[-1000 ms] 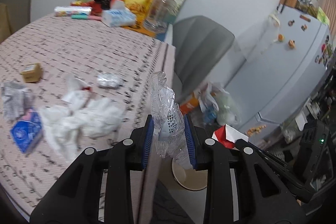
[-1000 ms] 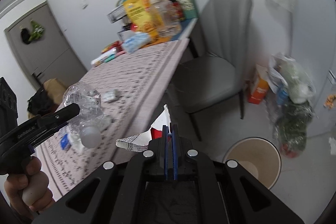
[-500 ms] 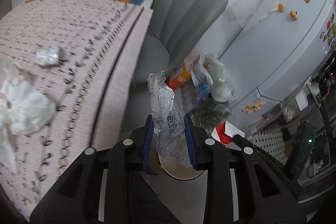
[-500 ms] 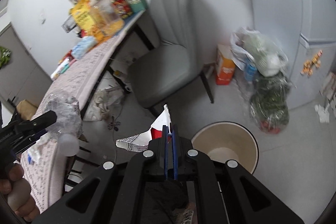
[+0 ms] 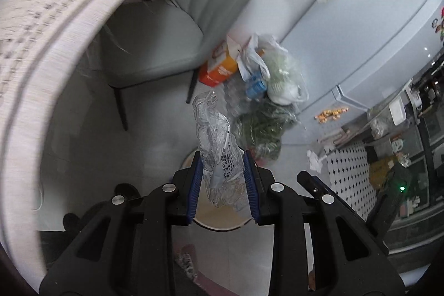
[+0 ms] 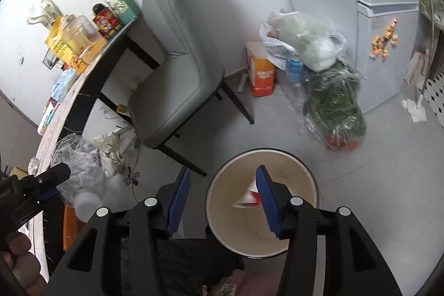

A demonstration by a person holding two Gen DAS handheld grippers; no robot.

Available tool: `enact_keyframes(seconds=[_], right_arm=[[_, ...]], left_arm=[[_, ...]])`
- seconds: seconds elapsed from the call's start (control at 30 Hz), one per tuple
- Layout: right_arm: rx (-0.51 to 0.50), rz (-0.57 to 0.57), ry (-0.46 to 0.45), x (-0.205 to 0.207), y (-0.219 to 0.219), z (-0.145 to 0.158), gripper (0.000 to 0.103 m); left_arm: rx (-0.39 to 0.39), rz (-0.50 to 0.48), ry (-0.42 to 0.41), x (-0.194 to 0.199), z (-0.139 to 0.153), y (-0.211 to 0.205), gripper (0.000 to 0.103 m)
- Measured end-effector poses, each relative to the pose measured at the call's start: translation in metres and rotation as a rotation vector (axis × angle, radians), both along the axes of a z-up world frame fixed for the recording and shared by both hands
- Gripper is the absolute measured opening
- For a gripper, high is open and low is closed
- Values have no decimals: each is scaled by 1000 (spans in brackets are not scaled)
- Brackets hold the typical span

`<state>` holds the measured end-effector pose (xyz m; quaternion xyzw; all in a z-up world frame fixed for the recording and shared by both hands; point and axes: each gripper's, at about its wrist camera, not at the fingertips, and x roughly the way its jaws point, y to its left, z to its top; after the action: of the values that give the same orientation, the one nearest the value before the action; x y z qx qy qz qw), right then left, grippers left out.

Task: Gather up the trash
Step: 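Carry both held items over the beige floor bin and open both tools, then move both open tools back over the table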

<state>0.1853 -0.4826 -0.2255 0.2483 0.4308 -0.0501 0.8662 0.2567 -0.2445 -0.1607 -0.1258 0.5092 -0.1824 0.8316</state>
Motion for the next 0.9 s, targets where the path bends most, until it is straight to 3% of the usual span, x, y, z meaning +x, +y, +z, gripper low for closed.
enact_keyframes(seconds=[0.4, 0.47, 0.73, 0.9], right_arm=[[-15, -100, -5, -29, -52, 9, 54], [-15, -107, -1, -31, -57, 9, 54], [-38, -89, -1, -28, -49, 21, 55], [-54, -60, -32, -22, -28, 38, 58]], left_arm=[[-37, -93, 110, 8, -46, -68, 31], [-54, -110, 117, 9, -49, -76, 61], [-81, -106, 76, 10, -33, -70, 78], [-79, -74, 21, 8, -9, -45, 81]])
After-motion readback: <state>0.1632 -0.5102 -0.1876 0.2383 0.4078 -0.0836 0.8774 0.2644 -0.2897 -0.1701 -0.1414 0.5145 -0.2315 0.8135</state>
